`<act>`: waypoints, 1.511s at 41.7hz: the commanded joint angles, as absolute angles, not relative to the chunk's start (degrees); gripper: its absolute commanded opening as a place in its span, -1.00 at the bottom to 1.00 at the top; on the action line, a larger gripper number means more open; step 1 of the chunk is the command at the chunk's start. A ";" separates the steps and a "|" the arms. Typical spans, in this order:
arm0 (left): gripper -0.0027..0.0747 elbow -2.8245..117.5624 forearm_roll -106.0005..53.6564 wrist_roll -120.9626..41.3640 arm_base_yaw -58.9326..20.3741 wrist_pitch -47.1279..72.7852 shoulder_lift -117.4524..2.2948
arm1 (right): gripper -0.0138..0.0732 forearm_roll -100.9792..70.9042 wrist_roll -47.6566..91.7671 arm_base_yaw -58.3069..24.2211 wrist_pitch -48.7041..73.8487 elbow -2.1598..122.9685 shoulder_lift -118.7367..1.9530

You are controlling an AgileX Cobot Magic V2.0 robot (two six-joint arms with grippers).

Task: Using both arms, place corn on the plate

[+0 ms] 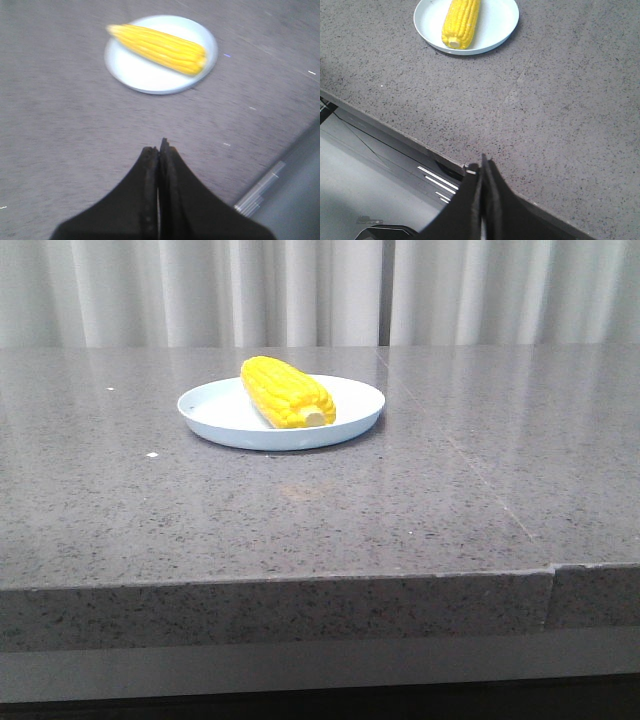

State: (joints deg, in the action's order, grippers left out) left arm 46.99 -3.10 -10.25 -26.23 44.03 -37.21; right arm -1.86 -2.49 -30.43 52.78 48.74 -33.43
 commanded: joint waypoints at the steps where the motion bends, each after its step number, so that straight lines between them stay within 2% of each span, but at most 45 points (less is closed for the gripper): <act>1: -0.98 44.37 -2.05 -9.71 -21.53 35.55 -32.39 | -0.84 -1.08 -2.22 -30.30 49.26 50.12 -33.54; 11: -0.98 23.17 -1.47 -9.71 -10.49 14.11 -16.30 | -0.84 -1.08 -2.22 -30.30 49.26 50.12 -33.54; 17: -0.98 12.37 -1.84 -9.71 -5.82 7.00 -6.55 | -0.84 -1.08 -2.22 -30.30 49.26 50.12 -33.54; 25: -0.98 3.85 -4.84 -9.71 -2.02 0.57 -0.77 | -0.84 -1.08 -2.22 -30.30 49.26 50.12 -33.54; 33: -0.98 -0.58 -5.26 -9.71 -1.79 -4.11 1.49 | -0.84 -1.08 -2.22 -30.30 49.26 50.12 -33.54; 63: -0.98 -0.44 -5.26 -9.71 0.19 -3.98 1.28 | -0.84 -1.08 -2.22 -30.30 49.30 50.12 -33.54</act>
